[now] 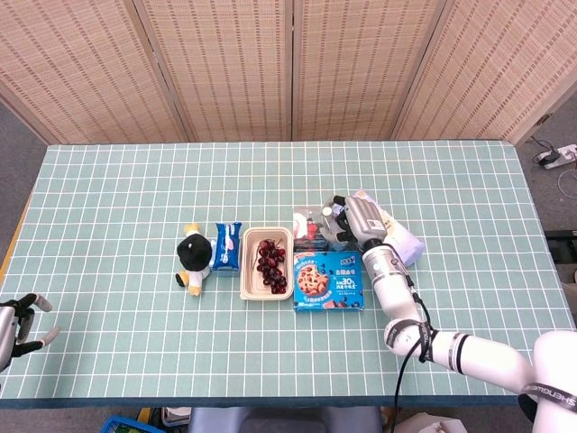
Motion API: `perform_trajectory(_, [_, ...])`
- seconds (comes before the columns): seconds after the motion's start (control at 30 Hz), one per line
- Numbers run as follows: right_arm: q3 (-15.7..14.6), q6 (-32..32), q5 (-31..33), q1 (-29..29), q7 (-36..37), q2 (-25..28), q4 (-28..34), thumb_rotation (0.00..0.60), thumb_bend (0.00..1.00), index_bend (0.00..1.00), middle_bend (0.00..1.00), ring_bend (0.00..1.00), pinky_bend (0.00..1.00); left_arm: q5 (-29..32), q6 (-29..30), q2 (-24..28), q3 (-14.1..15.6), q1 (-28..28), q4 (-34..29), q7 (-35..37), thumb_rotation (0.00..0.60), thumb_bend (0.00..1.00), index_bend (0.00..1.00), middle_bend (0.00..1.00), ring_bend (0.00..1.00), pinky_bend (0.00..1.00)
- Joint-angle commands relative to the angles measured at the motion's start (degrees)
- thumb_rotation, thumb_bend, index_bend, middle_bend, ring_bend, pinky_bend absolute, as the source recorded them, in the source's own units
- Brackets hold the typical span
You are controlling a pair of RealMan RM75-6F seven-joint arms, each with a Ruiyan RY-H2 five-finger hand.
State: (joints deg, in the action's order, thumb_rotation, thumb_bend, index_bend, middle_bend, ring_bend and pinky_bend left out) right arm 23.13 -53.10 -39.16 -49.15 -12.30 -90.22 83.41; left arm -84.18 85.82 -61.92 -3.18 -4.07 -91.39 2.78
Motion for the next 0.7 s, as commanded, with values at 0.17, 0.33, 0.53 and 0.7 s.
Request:
perform_trajectory(0.17, [-0.28, 0.19, 0.52, -0.49, 0.05, -0.48, -0.83, 0.6, 0.27, 0.53, 1.0, 1.0, 1.0, 0.13, 0.1, 0.15, -0.11, 0.07, 0.0, 0.25, 0.6, 0.07, 0.64, 0.87, 0.62, 0.62])
perform_trajectory(0.33, [-0.46, -0.02, 0.49, -0.42, 0.36, -0.4, -1.07, 0.6, 0.3, 0.58, 1.0, 1.0, 1.0, 0.08, 0.23, 0.25, -0.14, 0.15, -0.03, 0.44, 0.6, 0.07, 0.64, 0.87, 0.62, 0.62])
perform_trajectory(0.53, [-0.63, -0.78, -0.22, 0.07, 0.86, 0.19, -0.42, 0.6, 0.31, 0.64, 1.0, 1.0, 1.0, 0.06, 0.17, 0.21, -0.12, 0.14, -0.01, 0.29, 0.6, 0.07, 0.64, 0.87, 0.62, 0.62])
perform_trajectory(0.7, [-0.64, -1.58, -0.67, 0.56, 1.14, 0.85, 0.44, 0.6, 0.34, 0.69, 1.0, 1.0, 1.0, 0.03, 0.11, 0.15, -0.08, 0.12, -0.02, 0.09, 0.6, 0.07, 0.64, 0.87, 0.62, 0.62])
